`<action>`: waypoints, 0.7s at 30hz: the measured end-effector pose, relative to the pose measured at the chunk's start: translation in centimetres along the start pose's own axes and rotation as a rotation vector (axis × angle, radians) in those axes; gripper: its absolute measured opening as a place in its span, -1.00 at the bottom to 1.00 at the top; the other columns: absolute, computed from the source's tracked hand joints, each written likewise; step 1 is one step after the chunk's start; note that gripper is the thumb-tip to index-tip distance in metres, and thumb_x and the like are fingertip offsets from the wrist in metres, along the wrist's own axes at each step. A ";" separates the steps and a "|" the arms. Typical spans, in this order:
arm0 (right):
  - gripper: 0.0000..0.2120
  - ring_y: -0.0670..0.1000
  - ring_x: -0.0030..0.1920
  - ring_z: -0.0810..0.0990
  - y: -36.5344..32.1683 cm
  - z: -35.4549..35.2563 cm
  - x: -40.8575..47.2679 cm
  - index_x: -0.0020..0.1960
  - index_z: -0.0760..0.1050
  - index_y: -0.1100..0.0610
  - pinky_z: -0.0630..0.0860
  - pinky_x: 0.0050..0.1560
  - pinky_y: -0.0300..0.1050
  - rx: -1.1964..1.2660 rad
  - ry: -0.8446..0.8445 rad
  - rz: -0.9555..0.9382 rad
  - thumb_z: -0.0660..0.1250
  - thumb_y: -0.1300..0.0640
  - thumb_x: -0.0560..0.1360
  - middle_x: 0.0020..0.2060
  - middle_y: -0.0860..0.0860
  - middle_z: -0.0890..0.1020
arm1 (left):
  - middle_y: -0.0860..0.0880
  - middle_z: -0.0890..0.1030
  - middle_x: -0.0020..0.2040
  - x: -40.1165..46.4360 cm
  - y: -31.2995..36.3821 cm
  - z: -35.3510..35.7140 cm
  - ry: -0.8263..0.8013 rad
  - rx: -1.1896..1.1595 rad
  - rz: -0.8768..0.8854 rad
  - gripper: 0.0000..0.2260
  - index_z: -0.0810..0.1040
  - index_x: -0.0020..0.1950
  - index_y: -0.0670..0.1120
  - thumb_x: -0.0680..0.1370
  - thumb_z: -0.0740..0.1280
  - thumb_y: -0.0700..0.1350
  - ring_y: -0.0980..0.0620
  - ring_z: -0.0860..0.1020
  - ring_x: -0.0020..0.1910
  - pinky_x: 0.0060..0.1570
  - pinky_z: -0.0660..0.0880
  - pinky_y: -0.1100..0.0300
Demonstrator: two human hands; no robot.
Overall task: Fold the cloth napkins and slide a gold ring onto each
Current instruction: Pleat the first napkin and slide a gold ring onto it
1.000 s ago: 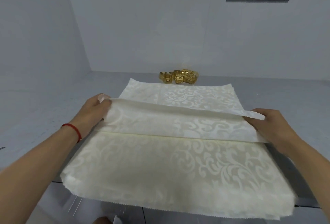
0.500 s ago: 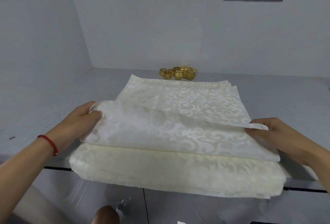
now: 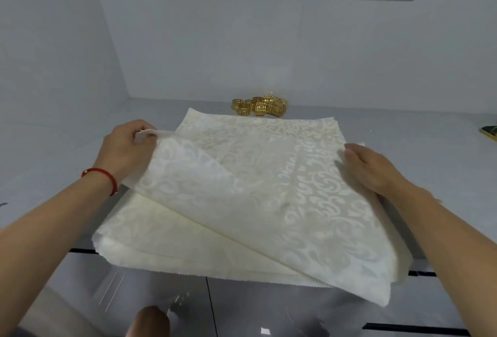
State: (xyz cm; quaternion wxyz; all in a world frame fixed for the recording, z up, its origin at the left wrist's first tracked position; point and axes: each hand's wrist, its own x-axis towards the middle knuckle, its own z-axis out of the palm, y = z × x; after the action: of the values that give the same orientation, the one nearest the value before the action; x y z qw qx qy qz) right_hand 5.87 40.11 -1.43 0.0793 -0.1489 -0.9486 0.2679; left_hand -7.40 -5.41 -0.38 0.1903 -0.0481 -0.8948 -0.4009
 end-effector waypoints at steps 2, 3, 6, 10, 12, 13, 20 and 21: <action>-0.57 0.15 0.10 0.52 1.4 0.6 1.3 0.05 0.49 0.07 0.26 0.39 0.22 -0.244 -0.079 0.054 -0.10 -0.09 0.70 0.15 0.11 0.61 | 0.16 0.61 -0.17 0.1 0.1 0.4 0.023 0.017 -0.001 -0.86 0.66 -0.08 0.03 0.54 0.31 -0.13 0.05 0.54 -0.11 -0.14 0.39 0.23; -0.56 0.15 0.07 0.52 2.0 0.7 1.5 -0.03 0.46 0.08 0.22 0.41 0.25 -0.306 -0.086 0.071 -0.13 -0.09 0.68 0.08 0.09 0.61 | 0.15 0.61 -0.18 0.3 0.1 0.5 0.035 0.019 0.005 -0.87 0.67 -0.10 0.04 0.53 0.32 -0.12 0.03 0.54 -0.09 -0.09 0.39 0.22; -0.47 0.14 0.28 0.51 4.1 0.5 0.9 0.04 0.51 0.06 0.06 0.51 0.33 -0.470 -0.020 0.066 -0.17 -0.17 0.66 0.16 0.06 0.61 | 0.10 0.65 -0.12 1.0 0.6 1.1 0.031 0.001 0.061 -0.86 0.68 -0.13 0.06 0.53 0.34 -0.13 0.01 0.55 -0.03 -0.04 0.41 0.25; -0.33 0.11 0.47 0.38 7.1 -1.4 -0.7 0.19 0.61 0.04 0.04 0.50 0.37 -0.652 0.002 0.269 -0.20 -0.25 0.65 0.29 0.04 0.62 | 0.04 0.65 -0.11 2.2 2.7 2.1 0.057 0.037 0.121 -0.88 0.70 -0.06 -0.02 0.55 0.36 -0.16 0.06 0.53 -0.13 -0.10 0.39 0.37; -0.39 0.15 0.34 0.50 7.9 -2.5 -2.4 0.15 0.63 0.04 0.11 0.49 0.34 -0.745 0.052 0.378 -0.14 -0.21 0.65 0.20 0.07 0.65 | 0.05 0.67 -0.09 3.2 3.4 2.7 0.033 0.038 0.132 -0.91 0.70 -0.05 -0.04 0.55 0.39 -0.14 0.07 0.54 -0.12 -0.03 0.41 0.35; -0.44 0.15 0.27 0.55 7.7 -3.0 -3.1 0.14 0.62 0.03 0.15 0.48 0.30 -0.794 0.088 0.408 -0.11 -0.18 0.65 0.15 0.07 0.65 | 0.06 0.67 -0.08 3.9 3.3 2.9 0.011 0.038 0.128 -0.92 0.71 -0.05 -0.04 0.55 0.41 -0.12 0.08 0.55 -0.09 0.04 0.42 0.31; -0.52 -0.01 0.01 0.59 -0.6 -2.8 -9.9 0.01 0.57 -0.11 0.55 0.09 0.05 -0.315 -0.065 0.041 0.05 -0.42 0.52 -0.04 -0.11 0.60 | -0.03 0.68 -0.06 5.8 0.8 4.3 -0.099 0.473 0.071 -0.86 0.65 -0.15 0.08 0.51 0.37 -0.16 -0.19 0.60 -0.04 0.00 0.60 -0.03; -0.48 -0.06 -0.02 0.58 -2.2 -2.0 -11.0 0.00 0.54 -0.14 0.55 0.06 0.01 -0.249 -0.180 0.042 0.06 -0.50 0.46 -0.05 -0.16 0.59 | -0.05 0.68 -0.08 5.4 0.5 4.0 -0.106 0.499 0.071 -0.81 0.66 -0.16 0.07 0.49 0.36 -0.23 -0.19 0.60 -0.08 -0.04 0.60 -0.02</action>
State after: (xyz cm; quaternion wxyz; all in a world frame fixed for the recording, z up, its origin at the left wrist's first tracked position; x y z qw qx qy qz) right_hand 16.14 35.76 0.68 -0.0306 -0.1527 -0.9744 0.1620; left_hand -13.47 -2.48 -0.37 0.1630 -0.0518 -0.9726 -0.1577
